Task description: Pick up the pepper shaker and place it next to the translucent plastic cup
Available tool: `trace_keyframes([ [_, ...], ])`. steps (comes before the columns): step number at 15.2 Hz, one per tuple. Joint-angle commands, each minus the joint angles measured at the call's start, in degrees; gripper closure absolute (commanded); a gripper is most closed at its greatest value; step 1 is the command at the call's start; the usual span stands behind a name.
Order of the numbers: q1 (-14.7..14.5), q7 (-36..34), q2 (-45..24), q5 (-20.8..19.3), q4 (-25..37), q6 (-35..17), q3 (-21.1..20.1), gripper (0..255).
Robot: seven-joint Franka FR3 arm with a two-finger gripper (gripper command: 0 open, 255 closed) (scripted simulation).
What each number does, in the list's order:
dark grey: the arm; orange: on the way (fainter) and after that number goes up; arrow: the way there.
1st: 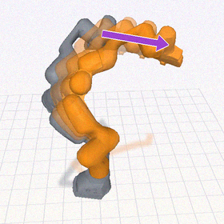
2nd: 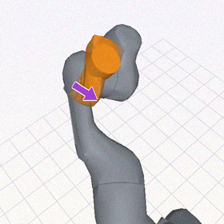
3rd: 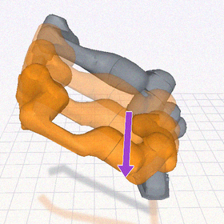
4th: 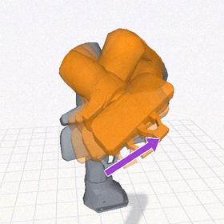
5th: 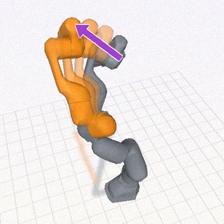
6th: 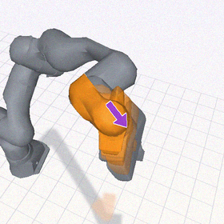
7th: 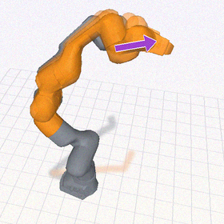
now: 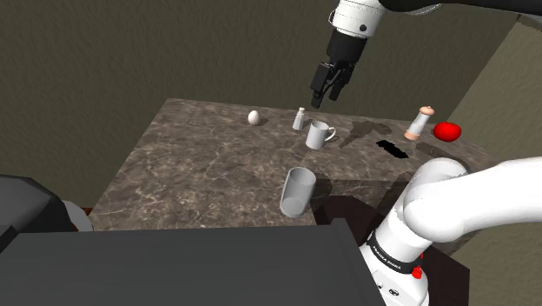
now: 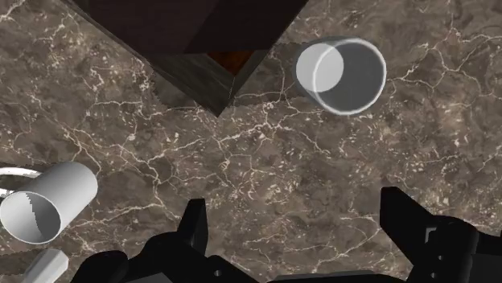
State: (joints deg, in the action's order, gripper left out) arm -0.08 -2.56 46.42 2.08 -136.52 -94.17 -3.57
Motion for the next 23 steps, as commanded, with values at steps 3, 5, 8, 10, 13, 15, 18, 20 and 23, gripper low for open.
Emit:
trace_keyframes([
  [3, 0.9, 1.56, -2.47, -1.29, -0.26, -2.53, 1.48, 0],
  [5, 1.79, 3.06, -5.16, -2.5, -0.24, -5.04, 2.93, 0],
  [8, 3.04, 5.2, -9.58, -4.14, 0.3, -8.72, 5.08, 0],
  [10, 3.83, 6.59, -12.75, -5.09, 1.0, -11.1, 6.47, 0],
  [13, 4.92, 8.61, -17.8, -6.25, 2.56, -14.47, 8.52, 0],
  [15, 5.59, 9.95, -21.32, -6.83, 3.94, -16.57, 9.84, 0],
  [18, 6.48, 11.97, -26.8, -7.38, 6.51, -19.44, 11.77, 0],
  [20, 7.04, 13.34, -30.57, -7.5, 8.55, -21.14, 13.0, 0],
  [23, 7.87, 15.47, -36.37, -7.29, 12.09, -23.36, 14.73, 0],
])
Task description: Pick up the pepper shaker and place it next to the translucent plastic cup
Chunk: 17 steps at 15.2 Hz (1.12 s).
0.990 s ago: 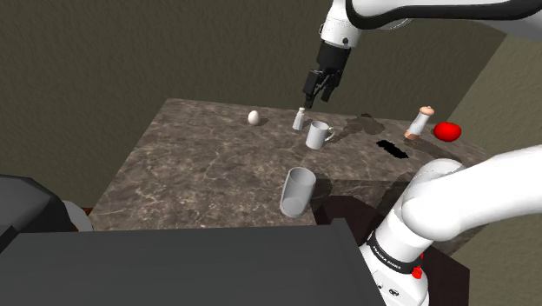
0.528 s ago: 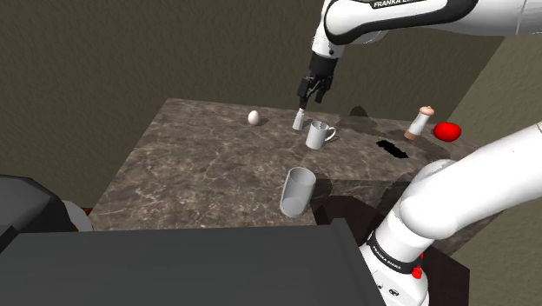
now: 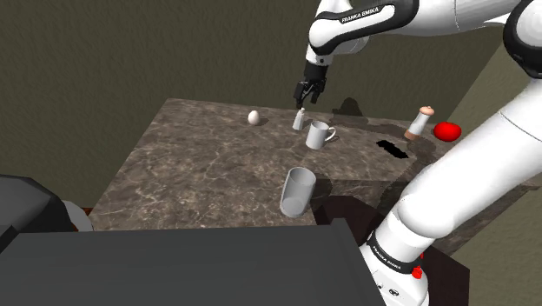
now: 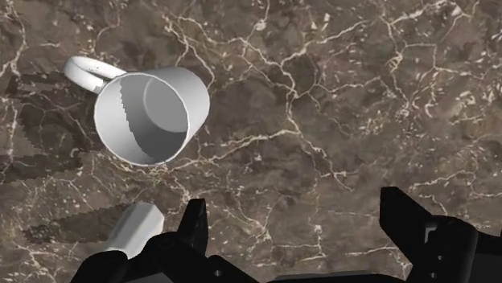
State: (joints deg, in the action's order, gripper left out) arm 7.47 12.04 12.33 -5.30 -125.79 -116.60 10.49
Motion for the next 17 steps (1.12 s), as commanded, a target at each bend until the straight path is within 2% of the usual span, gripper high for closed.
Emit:
trace_keyframes([
  [1, 0.6, 1.6, -4.24, 0.26, 2.67, -1.56, 1.2, 0],
  [9, 3.62, 7.6, -20.54, 3.28, 15.58, -4.65, 4.38, 0],
  [16, 7.75, 12.08, -35.38, 6.85, 30.71, -3.99, 5.28, 0],
  [17, 7.83, 12.13, -35.7, 6.93, 30.4, -4.62, 5.22, 0],
])
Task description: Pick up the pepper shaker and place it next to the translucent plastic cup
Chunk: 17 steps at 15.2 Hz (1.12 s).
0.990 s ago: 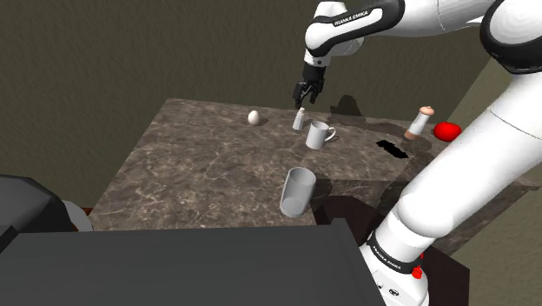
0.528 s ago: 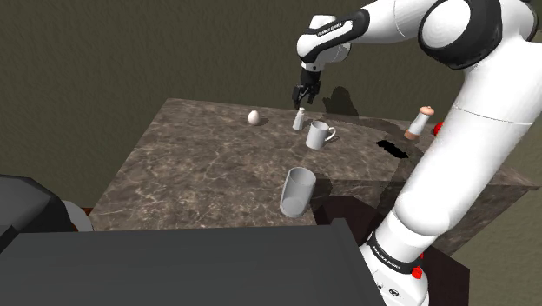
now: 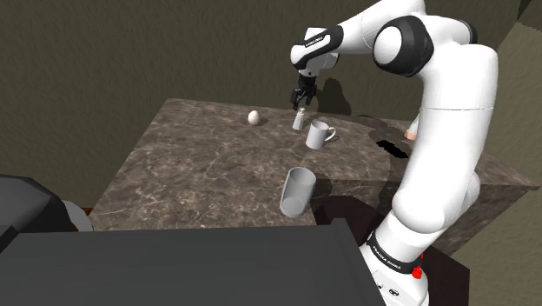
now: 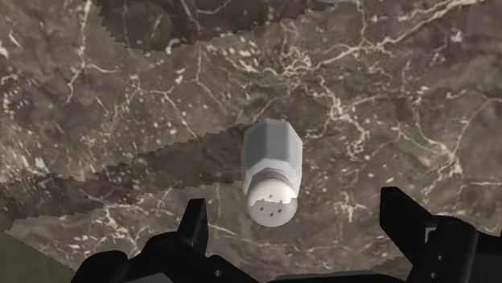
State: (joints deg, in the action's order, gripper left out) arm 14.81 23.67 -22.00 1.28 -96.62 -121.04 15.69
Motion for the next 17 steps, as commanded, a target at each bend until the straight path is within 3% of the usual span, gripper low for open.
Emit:
trace_keyframes([
  [1, 0.57, 0.56, -1.71, 0.44, 0.93, -0.8, -0.01, 0],
  [7, 0.96, 0.9, -3.74, 1.0, -0.49, -4.21, -0.24, 0],
  [15, 0.96, 0.9, -3.75, 1.01, -0.47, -4.2, -0.24, 0],
  [16, 0.96, 0.9, -3.75, 1.01, -0.47, -4.2, -0.24, 255],
  [17, 0.96, 0.9, -3.75, 1.01, -0.47, -4.2, -0.24, 255],
])
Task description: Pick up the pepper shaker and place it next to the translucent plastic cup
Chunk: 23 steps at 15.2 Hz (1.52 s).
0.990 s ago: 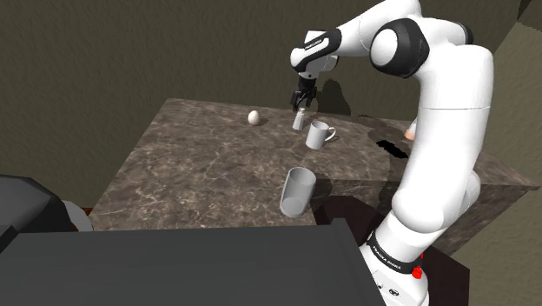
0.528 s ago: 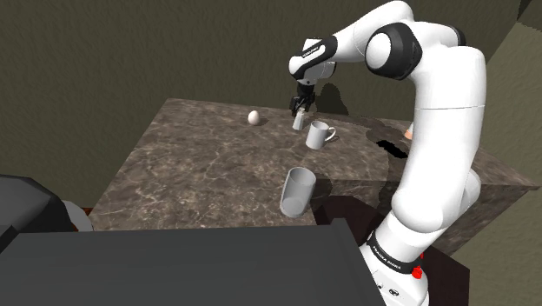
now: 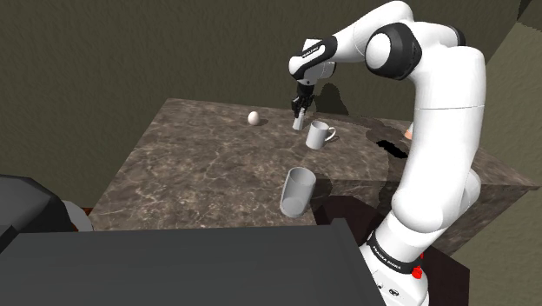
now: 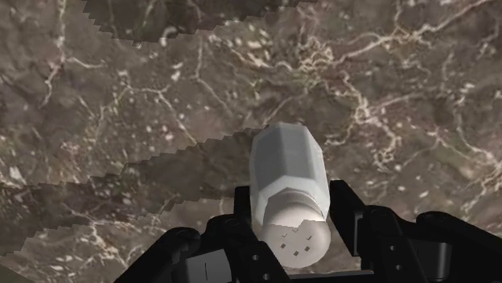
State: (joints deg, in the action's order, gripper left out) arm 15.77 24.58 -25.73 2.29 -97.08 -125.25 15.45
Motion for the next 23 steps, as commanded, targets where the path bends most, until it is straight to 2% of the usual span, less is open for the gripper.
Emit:
trace_keyframes([
  [1, 0.0, 0.0, -0.02, 0.0, -0.01, 0.0, 0.0, 255],
  [8, 0.0, 0.0, -0.02, 0.0, -0.01, 0.0, 0.0, 255],
  [23, -0.28, -0.08, 3.95, -1.03, 6.0, 9.87, 0.57, 255],
])
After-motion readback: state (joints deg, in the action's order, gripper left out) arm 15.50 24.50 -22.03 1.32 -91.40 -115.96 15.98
